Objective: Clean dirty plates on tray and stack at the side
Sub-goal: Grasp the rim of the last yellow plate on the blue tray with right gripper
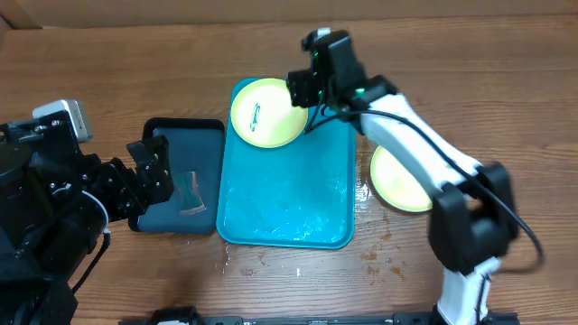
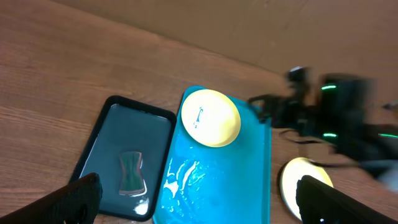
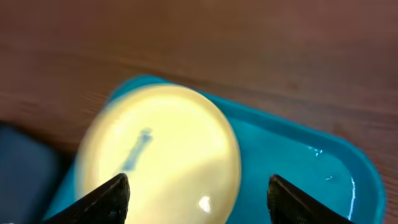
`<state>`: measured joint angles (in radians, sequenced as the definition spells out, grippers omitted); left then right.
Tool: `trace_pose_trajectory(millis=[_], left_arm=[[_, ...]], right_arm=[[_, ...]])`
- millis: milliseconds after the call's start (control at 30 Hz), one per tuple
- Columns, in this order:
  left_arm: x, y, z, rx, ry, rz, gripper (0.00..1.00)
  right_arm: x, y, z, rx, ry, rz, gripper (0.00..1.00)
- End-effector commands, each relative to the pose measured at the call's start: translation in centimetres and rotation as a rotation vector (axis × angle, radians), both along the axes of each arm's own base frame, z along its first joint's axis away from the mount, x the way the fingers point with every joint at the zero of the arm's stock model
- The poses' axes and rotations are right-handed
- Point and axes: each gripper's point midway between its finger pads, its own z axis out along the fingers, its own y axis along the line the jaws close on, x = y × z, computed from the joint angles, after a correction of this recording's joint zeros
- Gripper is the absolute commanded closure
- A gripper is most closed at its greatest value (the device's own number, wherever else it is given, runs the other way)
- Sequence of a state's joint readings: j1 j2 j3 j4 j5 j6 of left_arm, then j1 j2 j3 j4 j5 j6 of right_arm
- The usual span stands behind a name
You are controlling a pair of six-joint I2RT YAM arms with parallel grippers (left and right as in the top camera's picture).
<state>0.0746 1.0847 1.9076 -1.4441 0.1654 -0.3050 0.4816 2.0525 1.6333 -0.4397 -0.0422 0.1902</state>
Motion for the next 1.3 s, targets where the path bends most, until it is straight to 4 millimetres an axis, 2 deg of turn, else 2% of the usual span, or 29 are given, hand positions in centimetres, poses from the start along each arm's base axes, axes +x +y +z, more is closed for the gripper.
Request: trace_pose_trajectory(millis=[0, 100, 133, 200, 233, 300, 400, 500, 700, 767, 833, 900, 1033, 1133, 1267], left_arm=[[0.0, -0.2, 0.4, 0.001, -0.014, -0.014, 0.00], [0.0, -0.2, 0.4, 0.001, -0.014, -0.014, 0.00], [0.0, -0.2, 0.4, 0.001, -0.014, -0.014, 0.00], [0.0, -0.2, 0.4, 0.001, -0.014, -0.014, 0.00], [0.0, -0.2, 0.4, 0.001, -0.014, -0.014, 0.00], [0.0, -0.2, 0.4, 0.001, -0.014, -0.014, 0.00], [0.0, -0.2, 0.4, 0.001, -0.014, -0.014, 0.00], [0.0, -0.2, 0.4, 0.001, -0.014, -0.014, 0.00], [0.0, -0.2, 0.4, 0.001, -0.014, -0.014, 0.00], [0.0, -0.2, 0.4, 0.001, -0.014, -0.014, 0.00], [0.0, -0.2, 0.4, 0.001, -0.014, -0.014, 0.00], [0.0, -0.2, 0.4, 0.001, -0.014, -0.014, 0.00], [0.0, -0.2, 0.4, 0.001, -0.014, -0.014, 0.00], [0.0, -0.2, 0.4, 0.001, -0.014, -0.015, 0.00], [-0.1, -0.6, 0.3, -0.011, -0.010, -0.035, 0.00]], right_arm=[[1.0, -0.9, -4.6, -0.072, 0.031, -0.025, 0.27], [0.7, -0.9, -7.9, -0.092, 0.085, -0.018, 0.28], [0.5, -0.8, -8.6, -0.090, 0.102, -0.010, 0.33], [-0.1, -0.4, -9.3, -0.079, 0.133, 0.010, 0.51], [-0.3, -0.3, -9.4, -0.074, 0.145, 0.017, 0.71], [-1.0, -0.2, -9.3, -0.065, 0.174, 0.028, 0.95], [-2.5, -0.2, -8.3, -0.036, 0.238, 0.029, 0.96], [-4.2, -0.9, -6.1, -0.022, 0.294, -0.007, 0.96], [-8.7, -3.1, 1.3, -0.025, 0.327, -0.026, 0.96], [-10.6, -4.1, 2.9, -0.014, 0.371, -0.071, 0.96], [-12.1, -4.9, 3.3, -0.015, 0.427, -0.114, 0.96], [-13.6, -5.6, 2.6, -0.019, 0.516, -0.188, 0.96], [-15.4, -5.9, -1.0, -0.014, 0.626, -0.304, 0.96], [-15.8, -4.9, -5.2, 0.041, 0.622, -0.358, 0.96], [-15.3, -3.8, -8.0, 0.094, 0.550, -0.321, 0.96]])
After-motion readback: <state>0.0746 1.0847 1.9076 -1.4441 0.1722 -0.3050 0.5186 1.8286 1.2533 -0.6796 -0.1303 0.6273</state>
